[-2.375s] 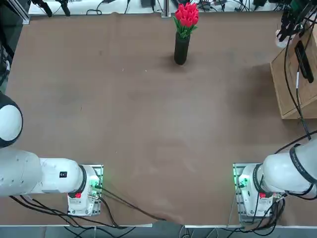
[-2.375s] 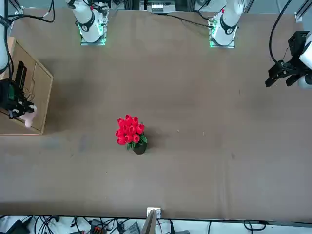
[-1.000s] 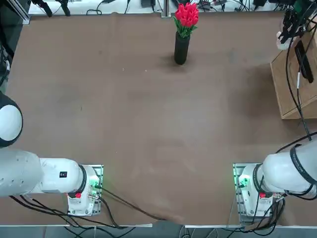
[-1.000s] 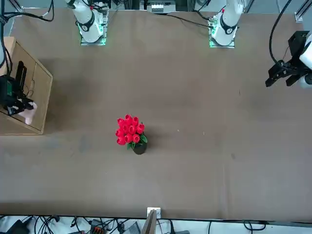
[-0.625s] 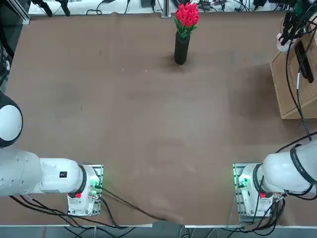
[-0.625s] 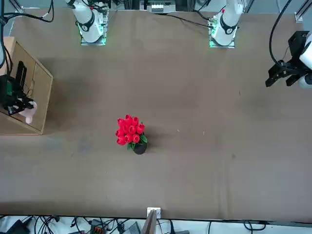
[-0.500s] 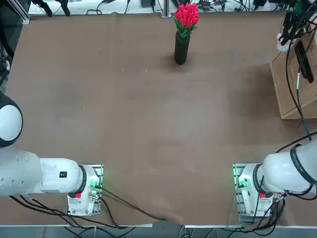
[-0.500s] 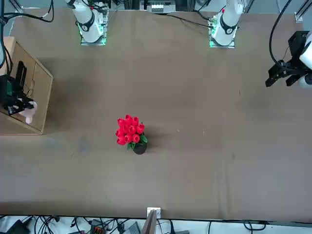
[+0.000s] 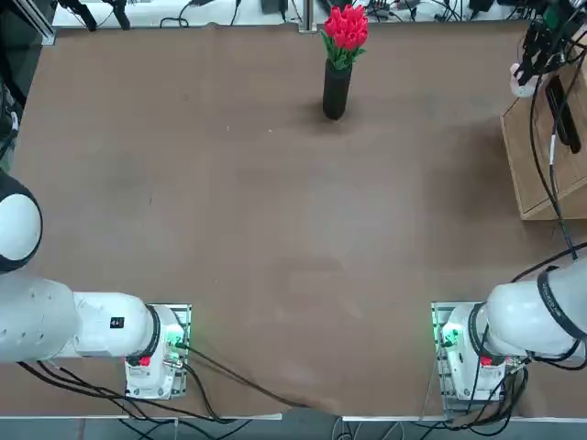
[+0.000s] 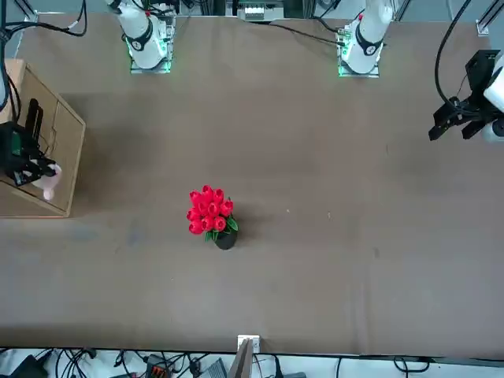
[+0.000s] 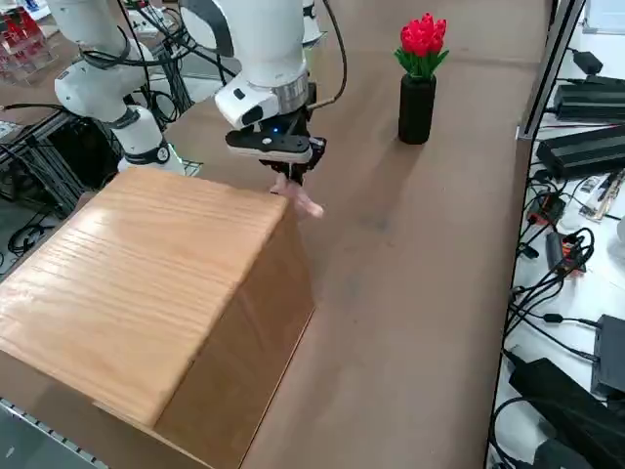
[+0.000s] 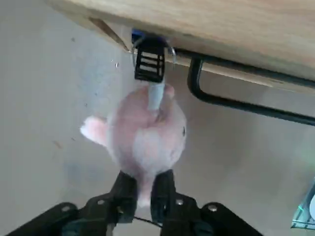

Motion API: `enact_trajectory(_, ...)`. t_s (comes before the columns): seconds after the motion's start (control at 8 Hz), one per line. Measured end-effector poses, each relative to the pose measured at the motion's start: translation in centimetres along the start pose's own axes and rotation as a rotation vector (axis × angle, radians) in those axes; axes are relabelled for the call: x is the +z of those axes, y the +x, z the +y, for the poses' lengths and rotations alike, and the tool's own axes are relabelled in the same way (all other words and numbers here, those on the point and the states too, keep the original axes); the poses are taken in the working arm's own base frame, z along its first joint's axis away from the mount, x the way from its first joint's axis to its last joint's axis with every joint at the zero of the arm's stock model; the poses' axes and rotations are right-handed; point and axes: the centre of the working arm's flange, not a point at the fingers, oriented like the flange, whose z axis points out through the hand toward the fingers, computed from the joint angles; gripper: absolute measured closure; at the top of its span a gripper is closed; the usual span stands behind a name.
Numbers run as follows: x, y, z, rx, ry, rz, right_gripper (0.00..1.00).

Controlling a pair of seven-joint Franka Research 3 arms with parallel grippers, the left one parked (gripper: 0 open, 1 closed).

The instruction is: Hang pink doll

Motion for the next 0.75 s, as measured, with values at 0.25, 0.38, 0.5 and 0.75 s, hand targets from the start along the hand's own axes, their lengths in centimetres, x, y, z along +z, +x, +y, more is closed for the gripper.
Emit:
enact_trajectory(0.25, 0.0, 0.0, 0.0, -0.017, 0.001, -0.001, 0.42)
enact_trajectory(0.38, 0.0, 0.0, 0.0, -0.019, 0.001, -0.001, 0.24)
enact_trajectory(0.5, -0.1, -0.1, -0.1, -0.029, 0.003, 0.0, 0.03)
enact_trajectory(0.75, -2.0, -1.5, -0.3, -0.144, 0.021, 0.007, 0.0)
